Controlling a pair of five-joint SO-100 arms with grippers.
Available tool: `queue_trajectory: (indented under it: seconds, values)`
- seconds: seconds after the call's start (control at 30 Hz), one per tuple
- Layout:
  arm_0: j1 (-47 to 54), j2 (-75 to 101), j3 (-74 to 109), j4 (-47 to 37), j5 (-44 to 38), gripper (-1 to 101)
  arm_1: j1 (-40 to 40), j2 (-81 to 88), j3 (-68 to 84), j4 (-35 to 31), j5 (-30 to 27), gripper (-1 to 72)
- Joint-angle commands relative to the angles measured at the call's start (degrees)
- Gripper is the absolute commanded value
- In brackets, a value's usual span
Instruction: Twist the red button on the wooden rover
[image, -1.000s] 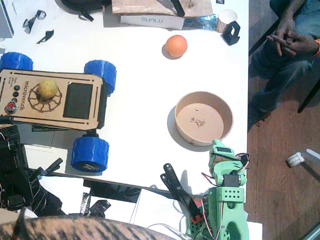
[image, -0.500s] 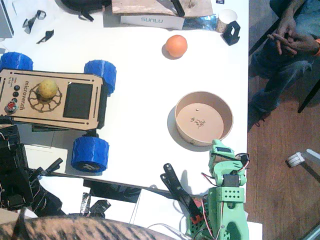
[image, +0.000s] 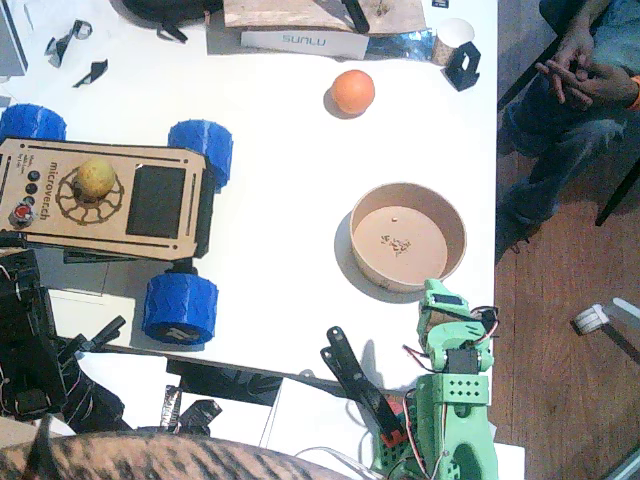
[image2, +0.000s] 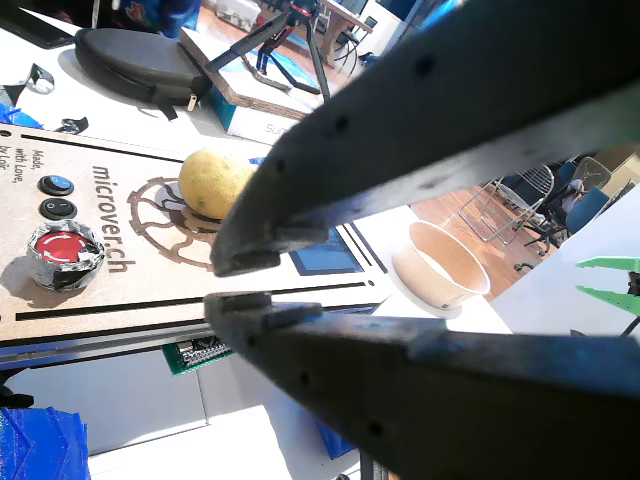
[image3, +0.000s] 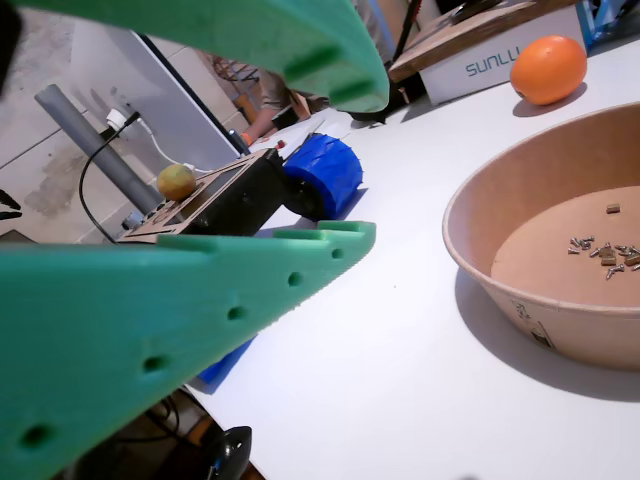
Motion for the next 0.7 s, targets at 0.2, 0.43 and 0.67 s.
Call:
queue_trajectory:
  seconds: [0.2,0.43,0.67]
  values:
    - [-0.7,-4.48,-1.05,-7.73,0.44,0,0.44,0.0,-0.26,-0.35,0.53,10.4]
    - [-0.7,-20.92,-1.14,-16.7,0.53,0,0.44,0.0,-0.26,-0.35,0.53,10.4]
    - [-0.26,-37.35,-1.14,-26.19,0.53,0,0.44,0.0,-0.26,-0.35,0.53,10.4]
